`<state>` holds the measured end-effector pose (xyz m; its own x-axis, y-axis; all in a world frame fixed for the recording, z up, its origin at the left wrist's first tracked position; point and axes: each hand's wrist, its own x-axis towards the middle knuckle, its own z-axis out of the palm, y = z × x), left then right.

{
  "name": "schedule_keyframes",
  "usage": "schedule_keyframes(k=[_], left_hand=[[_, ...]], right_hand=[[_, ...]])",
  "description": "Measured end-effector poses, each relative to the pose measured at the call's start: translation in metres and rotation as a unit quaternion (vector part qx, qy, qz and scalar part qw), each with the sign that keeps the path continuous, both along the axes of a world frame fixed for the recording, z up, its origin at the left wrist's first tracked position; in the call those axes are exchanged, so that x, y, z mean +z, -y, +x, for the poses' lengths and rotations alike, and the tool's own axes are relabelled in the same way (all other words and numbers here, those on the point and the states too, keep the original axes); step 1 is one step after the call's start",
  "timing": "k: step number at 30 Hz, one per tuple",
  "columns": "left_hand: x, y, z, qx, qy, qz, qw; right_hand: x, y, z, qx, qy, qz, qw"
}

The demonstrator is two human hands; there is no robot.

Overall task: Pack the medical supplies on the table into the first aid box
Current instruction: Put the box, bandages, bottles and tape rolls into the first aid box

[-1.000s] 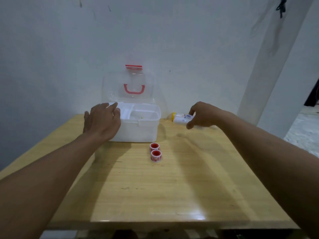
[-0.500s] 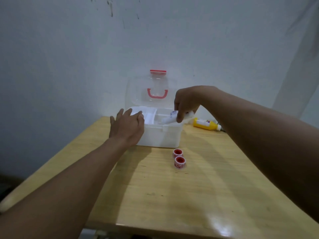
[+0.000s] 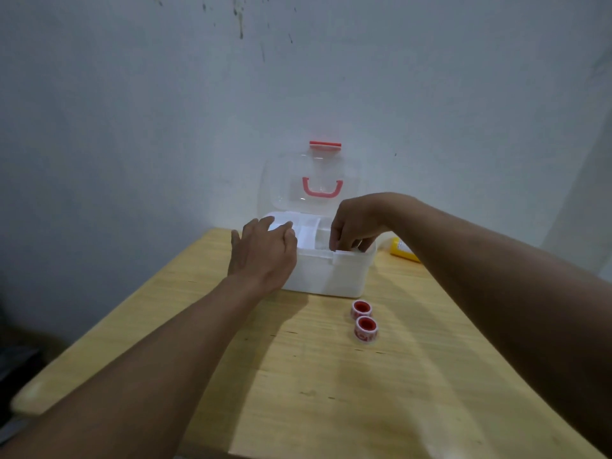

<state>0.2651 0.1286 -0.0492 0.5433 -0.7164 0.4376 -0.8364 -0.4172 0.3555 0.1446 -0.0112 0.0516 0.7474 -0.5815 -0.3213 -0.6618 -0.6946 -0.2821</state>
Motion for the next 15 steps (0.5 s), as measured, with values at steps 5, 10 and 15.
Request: schedule_keyframes(k=[5,10,15], left_hand=[[0.003,-0.001,-0.002,-0.003,-0.004,0.015,1.0],[0.01,0.003,-0.004,0.01,0.045,0.032,0.998],[0.001,0.012,-0.015,-0.005,0.108,0.01,0.994]], right_hand=[[-0.007,0.001,-0.004,-0.007,0.049,0.027,0.998],[0.005,0.011,-0.027,-0.033,0.166,0.024,0.985],[0.013,0.031,-0.058,-0.068,0.241,-0.055,0.967]])
